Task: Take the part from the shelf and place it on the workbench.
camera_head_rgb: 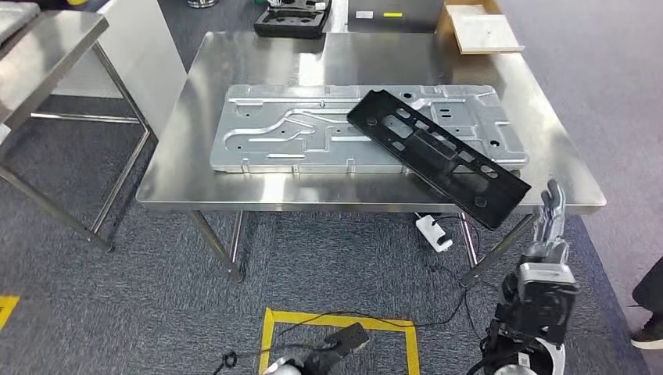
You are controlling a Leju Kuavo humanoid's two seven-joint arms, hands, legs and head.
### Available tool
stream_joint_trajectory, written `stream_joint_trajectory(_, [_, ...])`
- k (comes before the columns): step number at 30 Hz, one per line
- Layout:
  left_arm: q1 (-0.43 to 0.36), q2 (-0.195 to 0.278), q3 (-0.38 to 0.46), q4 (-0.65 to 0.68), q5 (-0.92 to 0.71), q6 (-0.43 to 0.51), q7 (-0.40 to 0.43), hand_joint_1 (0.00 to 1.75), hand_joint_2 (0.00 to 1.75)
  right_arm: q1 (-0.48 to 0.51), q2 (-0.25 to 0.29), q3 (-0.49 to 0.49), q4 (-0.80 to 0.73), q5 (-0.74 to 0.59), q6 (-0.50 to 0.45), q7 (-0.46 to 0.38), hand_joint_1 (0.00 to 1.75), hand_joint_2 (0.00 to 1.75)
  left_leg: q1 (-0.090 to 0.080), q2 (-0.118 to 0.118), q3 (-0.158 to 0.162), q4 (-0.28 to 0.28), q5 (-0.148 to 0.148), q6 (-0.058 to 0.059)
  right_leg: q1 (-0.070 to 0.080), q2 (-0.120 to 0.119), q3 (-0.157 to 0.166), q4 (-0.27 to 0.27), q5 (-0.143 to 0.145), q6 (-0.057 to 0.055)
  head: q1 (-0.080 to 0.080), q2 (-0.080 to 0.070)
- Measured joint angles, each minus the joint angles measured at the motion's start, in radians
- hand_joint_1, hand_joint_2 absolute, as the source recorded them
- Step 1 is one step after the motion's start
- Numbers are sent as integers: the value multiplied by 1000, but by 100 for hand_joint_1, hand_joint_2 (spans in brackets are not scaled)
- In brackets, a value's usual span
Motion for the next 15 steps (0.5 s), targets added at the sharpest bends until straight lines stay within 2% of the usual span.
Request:
stream_joint_trajectory(1, [2, 2, 3, 0, 4, 2, -1, 0, 0, 0, 19, -42, 74, 15, 0, -51, 0, 0, -1, 1, -18, 2, 12, -1, 0, 0, 4, 40, -6, 1, 0, 0])
stream_joint_trajectory(2, [4, 3, 6, 0, 6, 6, -1, 0, 0, -4, 37, -87, 156, 24, 0, -111, 0, 0, -2, 1, -38, 5, 24, -2, 0, 0, 23, 48, 9, 1, 0, 0])
stream_joint_trajectory(3, [5, 4, 10, 0, 9, 8, -2, 0, 0, -12, 54, -130, 241, 24, 0, -169, 0, 0, -3, 2, -58, 10, 34, -4, 0, 0, 58, 23, 33, 1, 0, 0])
stream_joint_trajectory(4, [6, 4, 15, 0, 12, 12, -4, 0, 0, -24, 69, -172, 328, 11, 0, -221, 0, 0, -3, 1, -76, 17, 45, -7, -1, -1, 111, -33, 47, 0, 0, 0])
stream_joint_trajectory(5, [7, 4, 18, 0, 15, 14, -6, 0, 0, -41, 82, -208, 414, -6, 0, -255, 0, 0, -5, 1, -94, 26, 52, -11, 0, -1, 168, -110, 43, -1, 0, 0])
stream_joint_trajectory(6, [7, 4, 21, 0, 19, 15, -9, 0, 0, -57, 95, -238, 498, -25, 0, -273, 0, 0, -6, 2, -106, 33, 61, -16, 2, 0, 210, -170, 33, -4, -2, 0])
stream_joint_trajectory(7, [8, 4, 24, 0, 22, 16, -11, 0, 0, -70, 108, -264, 581, -40, 0, -277, 0, 0, -7, 2, -113, 38, 69, -20, 4, 2, 236, -215, 20, -8, -3, 0])
stream_joint_trajectory(8, [8, 4, 26, 0, 23, 16, -14, 0, 0, -77, 119, -285, 657, -47, 1, -272, 0, 0, -7, 2, -118, 39, 77, -25, 9, 3, 242, -233, 15, -12, -4, 0])
stream_joint_trajectory(9, [10, 5, 29, 0, 23, 16, -15, 0, 0, -78, 130, -304, 726, -49, 2, -262, 0, 0, -6, 1, -120, 38, 86, -30, 9, 4, 232, -231, 22, -19, -4, 0])
stream_joint_trajectory(10, [11, 7, 30, 1, 24, 16, -16, 0, 0, -79, 141, -319, 789, -49, 3, -254, 0, 0, -4, 0, -126, 41, 82, -35, 9, 3, 226, -232, 30, -26, -2, 0])
stream_joint_trajectory(11, [12, 8, 31, 1, 25, 16, -16, 0, 0, -81, 150, -333, 847, -49, 5, -249, 0, 0, -3, -1, -135, 55, 60, -41, 9, 1, 217, -231, 40, -34, -4, 0])
stream_joint_trajectory(12, [14, 10, 32, 1, 26, 16, -16, 0, 0, -84, 159, -346, 901, -46, 8, -241, 0, 0, -1, -2, -147, 89, 19, -47, 7, 0, 206, -231, 52, -42, -7, 0])
stream_joint_trajectory(14, [15, 12, 34, 1, 26, 14, -15, 0, 0, -89, 170, -365, 993, -23, 18, -200, 0, 0, 3, -1, -172, 204, -88, -54, 9, 0, 183, -230, 72, -51, -14, 0])
stream_joint_trajectory(15, [16, 12, 35, 1, 27, 13, -14, 0, 0, -91, 174, -369, 1035, -1, 25, -163, 0, 0, 3, -1, -178, 264, -125, -54, 11, 0, 169, -228, 82, -53, -15, 0])
